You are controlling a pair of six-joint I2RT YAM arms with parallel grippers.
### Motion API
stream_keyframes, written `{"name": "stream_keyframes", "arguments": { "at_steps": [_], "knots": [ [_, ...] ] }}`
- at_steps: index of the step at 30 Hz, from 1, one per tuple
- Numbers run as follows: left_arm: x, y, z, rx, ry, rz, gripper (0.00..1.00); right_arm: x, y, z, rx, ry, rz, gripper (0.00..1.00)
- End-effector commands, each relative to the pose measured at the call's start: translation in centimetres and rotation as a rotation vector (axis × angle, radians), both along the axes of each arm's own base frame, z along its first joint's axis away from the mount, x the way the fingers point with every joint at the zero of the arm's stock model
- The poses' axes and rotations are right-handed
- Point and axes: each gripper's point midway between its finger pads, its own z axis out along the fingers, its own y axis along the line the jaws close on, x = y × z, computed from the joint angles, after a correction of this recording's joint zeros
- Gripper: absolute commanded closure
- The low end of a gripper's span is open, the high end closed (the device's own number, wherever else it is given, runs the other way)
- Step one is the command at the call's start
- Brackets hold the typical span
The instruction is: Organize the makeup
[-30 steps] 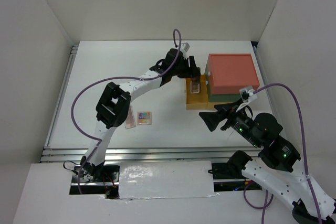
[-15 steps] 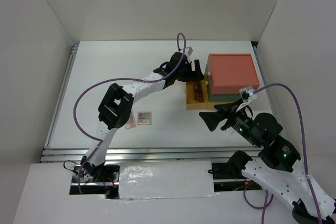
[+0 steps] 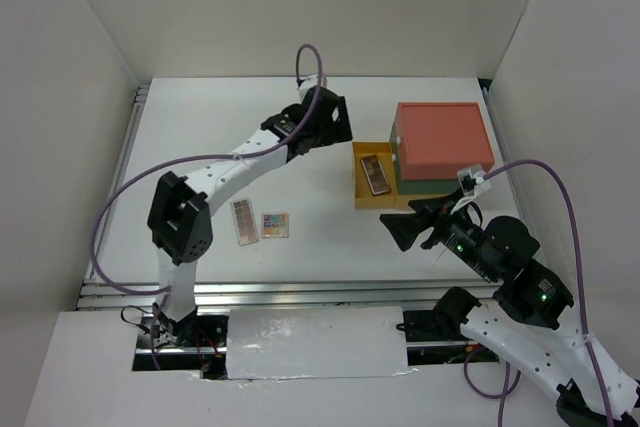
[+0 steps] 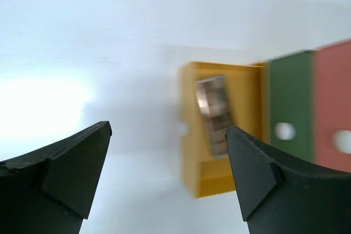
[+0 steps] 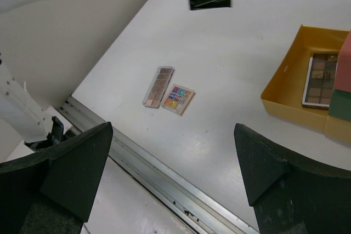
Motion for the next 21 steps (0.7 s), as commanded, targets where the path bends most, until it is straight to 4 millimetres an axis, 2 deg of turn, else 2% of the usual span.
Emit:
{"name": "stream_keyframes", "arguments": {
  "at_steps": [1,2,3,4,5,7,8,10,11,12,13,14,16,21],
  "knots": [
    [-2.2,9.6,-0.6,0.217,0.061,0.239,0.01,-0.4,-0.3,0.8,0.015,-0.028,0.000,0.00],
    [-3.2,10.6,-0.5,0.226,0.074,0.238,0.01,-0.4,-0.3,0.9,0.019,-0.029,0.003,0.00],
    [-4.4,11.7,-2.7,0.275,0.119,0.218,0.01,-0.4,-0.2,0.9,0.021,-0.031,0.009,0.00],
    [-5.1,12.1,-2.6,0.270,0.125,0.210,0.01,-0.4,-0.1,0.9,0.021,-0.031,0.014,0.00],
    [-6.6,13.2,-4.6,0.306,0.176,0.215,0.01,-0.4,0.0,1.0,0.024,-0.034,0.015,0.00],
    [-8.0,13.3,-5.5,0.301,0.203,0.171,0.01,-0.3,0.3,0.7,0.019,-0.025,0.023,0.00],
    [-8.9,13.7,-7.1,0.321,0.225,0.141,0.01,-0.3,0.4,0.6,0.017,-0.023,0.026,0.00],
    [-9.9,13.4,-7.8,0.299,0.230,0.079,0.01,-0.3,0.7,0.3,0.014,-0.013,0.036,0.00],
    [-10.6,13.9,-9.1,0.317,0.247,0.054,0.01,-0.2,0.7,0.2,0.012,-0.011,0.038,0.00],
    [-10.8,14.5,-9.3,0.316,0.248,0.055,0.01,-0.2,0.8,0.2,0.010,-0.008,0.043,0.00],
    [-11.5,15.1,-10.5,0.327,0.273,0.043,0.01,-0.2,0.8,0.1,0.008,-0.008,0.043,0.00],
    [-11.3,15.5,-10.7,0.316,0.271,0.051,0.01,-0.2,0.9,0.2,0.011,-0.009,0.044,0.00],
    [-12.0,15.9,-11.7,0.298,0.297,0.033,0.01,-0.2,1.1,0.1,0.009,-0.008,0.050,0.00],
    [-12.3,15.1,-13.6,0.272,0.329,0.003,0.01,0.2,1.5,-0.2,0.001,0.002,0.056,0.00]
  ]
}}
